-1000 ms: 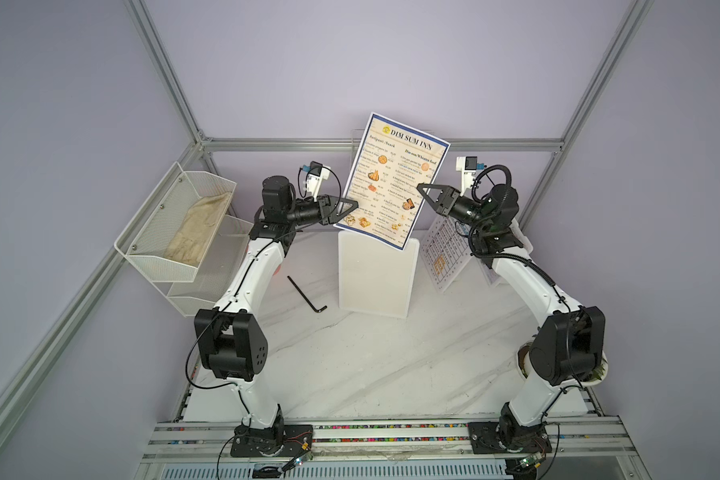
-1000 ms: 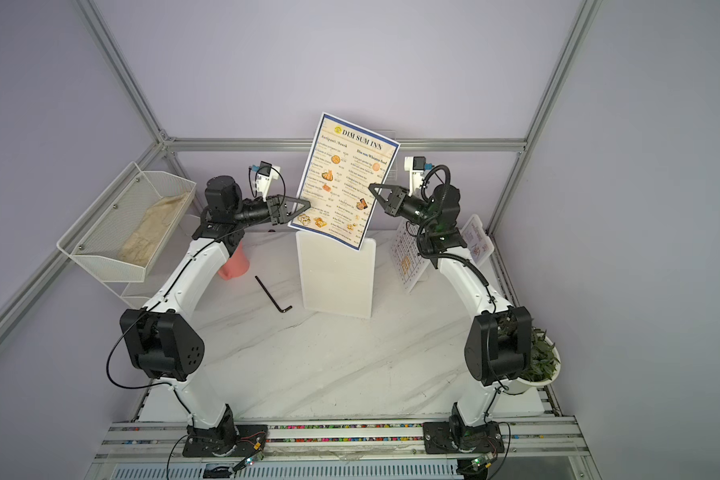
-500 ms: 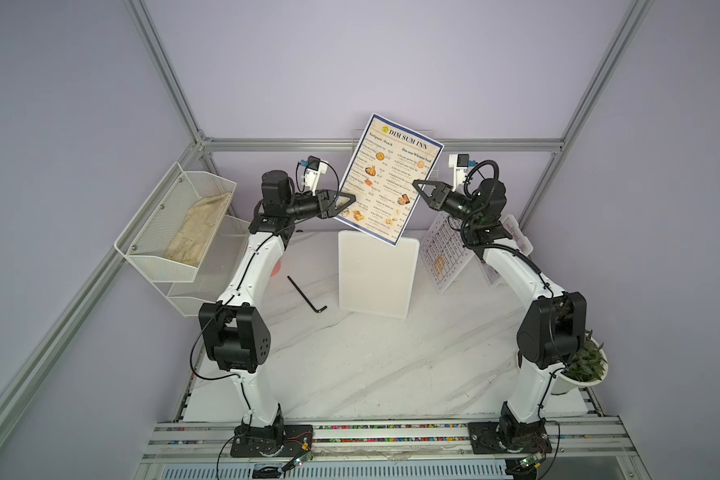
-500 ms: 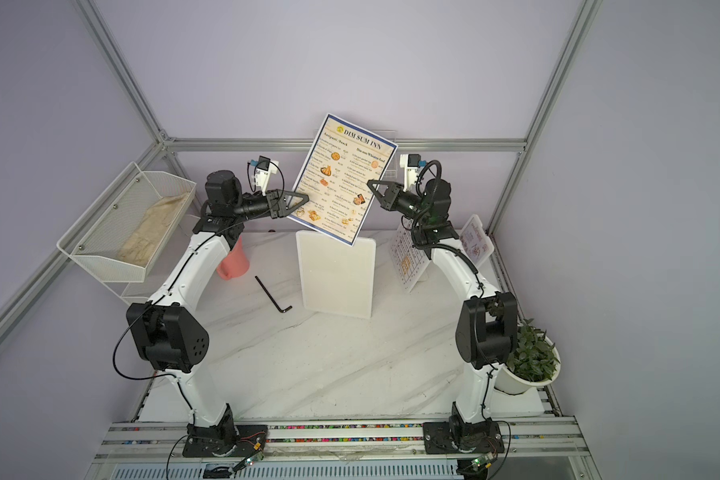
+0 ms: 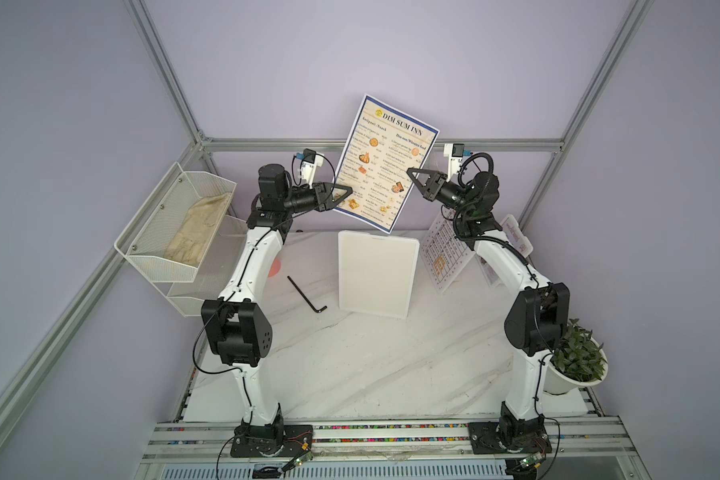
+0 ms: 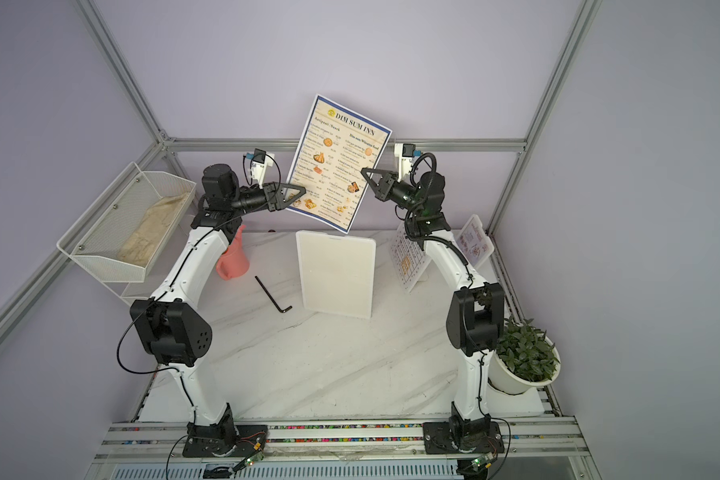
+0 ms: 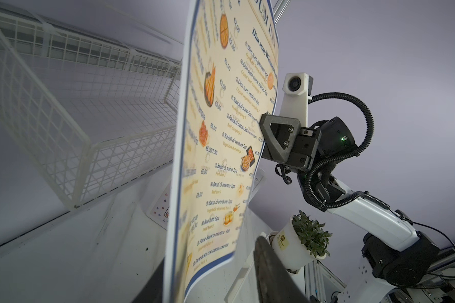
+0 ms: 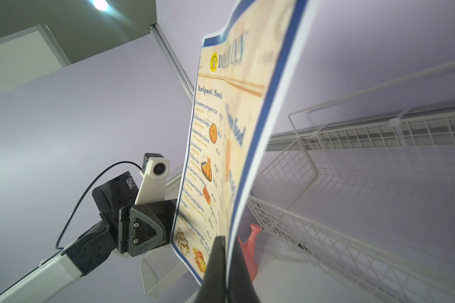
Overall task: Insert the menus into the narrow rack
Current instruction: Insert the menu into the narrow rack.
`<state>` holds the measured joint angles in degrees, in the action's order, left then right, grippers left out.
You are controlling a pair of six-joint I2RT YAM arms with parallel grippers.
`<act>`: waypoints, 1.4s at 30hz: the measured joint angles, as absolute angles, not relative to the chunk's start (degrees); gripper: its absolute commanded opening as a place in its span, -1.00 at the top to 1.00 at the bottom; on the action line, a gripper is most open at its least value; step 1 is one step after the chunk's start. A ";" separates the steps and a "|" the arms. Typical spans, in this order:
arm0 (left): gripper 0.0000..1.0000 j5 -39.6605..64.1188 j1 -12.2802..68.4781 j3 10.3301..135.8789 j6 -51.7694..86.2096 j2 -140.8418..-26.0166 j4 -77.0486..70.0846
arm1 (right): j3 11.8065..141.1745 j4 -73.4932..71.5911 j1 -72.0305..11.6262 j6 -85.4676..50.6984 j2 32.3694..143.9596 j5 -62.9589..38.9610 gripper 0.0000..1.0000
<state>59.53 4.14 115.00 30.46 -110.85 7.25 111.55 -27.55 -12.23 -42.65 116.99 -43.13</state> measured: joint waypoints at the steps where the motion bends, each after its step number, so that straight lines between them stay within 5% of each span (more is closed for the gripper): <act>1: 0.15 59.51 4.10 115.33 30.50 -111.15 7.33 | 112.03 -27.59 -12.25 -42.83 117.40 -43.16 1.00; 42: 0.21 59.22 2.90 117.25 32.38 -111.96 6.87 | 107.55 -28.75 -15.22 -50.85 117.71 -37.80 1.00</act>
